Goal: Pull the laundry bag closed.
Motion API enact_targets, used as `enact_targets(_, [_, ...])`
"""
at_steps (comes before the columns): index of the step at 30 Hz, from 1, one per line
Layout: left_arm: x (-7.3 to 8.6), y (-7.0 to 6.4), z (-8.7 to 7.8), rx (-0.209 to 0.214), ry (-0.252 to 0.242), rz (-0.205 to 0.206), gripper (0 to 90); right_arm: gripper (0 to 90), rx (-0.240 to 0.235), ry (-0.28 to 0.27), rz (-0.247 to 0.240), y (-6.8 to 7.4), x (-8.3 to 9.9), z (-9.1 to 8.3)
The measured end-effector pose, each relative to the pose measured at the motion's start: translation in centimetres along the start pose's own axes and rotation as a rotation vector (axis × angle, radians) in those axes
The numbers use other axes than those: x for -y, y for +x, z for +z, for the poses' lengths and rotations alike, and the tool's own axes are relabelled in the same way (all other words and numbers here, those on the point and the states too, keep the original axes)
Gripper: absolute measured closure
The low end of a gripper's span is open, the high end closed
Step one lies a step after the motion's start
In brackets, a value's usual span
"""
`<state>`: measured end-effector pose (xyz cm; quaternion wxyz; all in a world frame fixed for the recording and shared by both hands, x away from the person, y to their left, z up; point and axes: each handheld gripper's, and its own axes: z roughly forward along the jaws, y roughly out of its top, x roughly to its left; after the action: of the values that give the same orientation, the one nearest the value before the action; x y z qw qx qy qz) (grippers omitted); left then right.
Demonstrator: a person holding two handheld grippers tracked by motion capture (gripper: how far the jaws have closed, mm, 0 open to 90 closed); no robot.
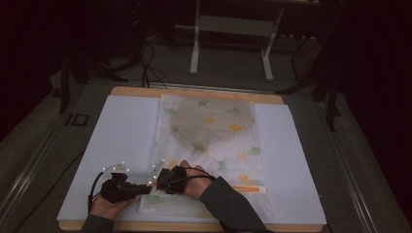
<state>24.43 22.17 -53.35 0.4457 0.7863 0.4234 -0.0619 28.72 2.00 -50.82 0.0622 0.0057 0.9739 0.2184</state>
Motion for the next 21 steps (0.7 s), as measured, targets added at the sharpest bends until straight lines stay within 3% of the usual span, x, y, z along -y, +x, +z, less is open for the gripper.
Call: enact_targets(21, [0.02, 0.01, -0.17, 0.008, -0.009, -0.001, 88.2, 84.8, 0.004, 0.024, -0.002, -0.03, 0.73, -0.58])
